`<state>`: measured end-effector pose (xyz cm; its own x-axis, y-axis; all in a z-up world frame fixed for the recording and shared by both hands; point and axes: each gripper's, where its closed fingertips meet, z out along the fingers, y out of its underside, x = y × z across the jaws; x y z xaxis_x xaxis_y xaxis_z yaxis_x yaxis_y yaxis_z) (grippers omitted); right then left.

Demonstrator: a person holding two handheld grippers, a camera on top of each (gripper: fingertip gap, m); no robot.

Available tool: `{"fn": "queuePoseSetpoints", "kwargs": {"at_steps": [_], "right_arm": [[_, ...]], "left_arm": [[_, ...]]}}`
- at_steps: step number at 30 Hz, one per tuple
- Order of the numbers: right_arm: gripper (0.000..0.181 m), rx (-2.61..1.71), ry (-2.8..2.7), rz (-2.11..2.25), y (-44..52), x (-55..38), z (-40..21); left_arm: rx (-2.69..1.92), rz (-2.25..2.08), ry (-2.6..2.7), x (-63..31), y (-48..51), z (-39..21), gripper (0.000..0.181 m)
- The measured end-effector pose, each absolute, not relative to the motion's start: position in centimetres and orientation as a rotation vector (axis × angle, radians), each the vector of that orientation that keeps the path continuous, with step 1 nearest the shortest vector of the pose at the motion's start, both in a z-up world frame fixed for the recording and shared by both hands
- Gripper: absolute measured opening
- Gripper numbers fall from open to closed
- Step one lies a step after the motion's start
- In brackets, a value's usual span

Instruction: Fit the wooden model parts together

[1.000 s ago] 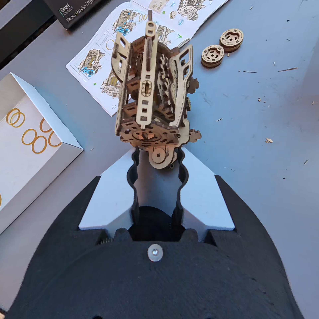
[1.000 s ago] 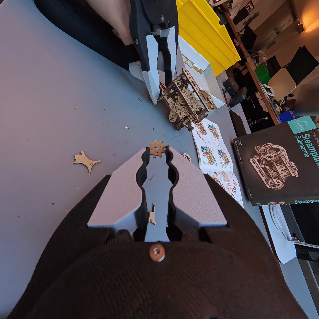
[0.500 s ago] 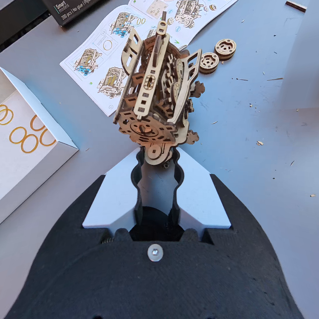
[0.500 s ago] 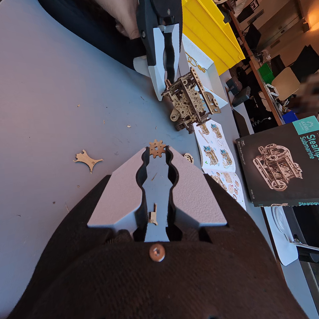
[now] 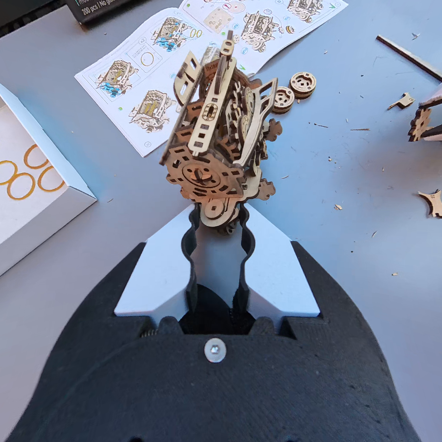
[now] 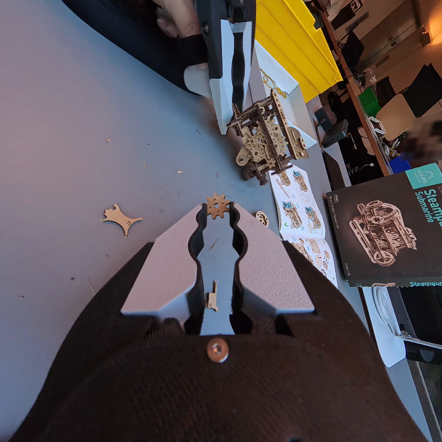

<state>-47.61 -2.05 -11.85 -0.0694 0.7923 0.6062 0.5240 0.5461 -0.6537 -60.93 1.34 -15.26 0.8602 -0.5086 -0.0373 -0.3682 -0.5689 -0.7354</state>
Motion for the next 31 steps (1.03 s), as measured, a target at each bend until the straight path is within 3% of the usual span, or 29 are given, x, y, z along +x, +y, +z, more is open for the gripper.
{"fn": "queuePoseSetpoints", "kwargs": {"at_steps": [1, 31], "right_arm": [[0.018, -1.102, -1.737, 0.316, -2.1, -47.6, -11.9], [0.017, -0.954, -1.718, 0.352, 0.1, -54.1, -11.1]], "left_arm": [[-2.248, -0.240, 0.625, -60.8, 1.2, -15.3, 0.032], [-2.342, -0.618, 0.449, -60.5, 1.1, -15.4, 0.032]]}}
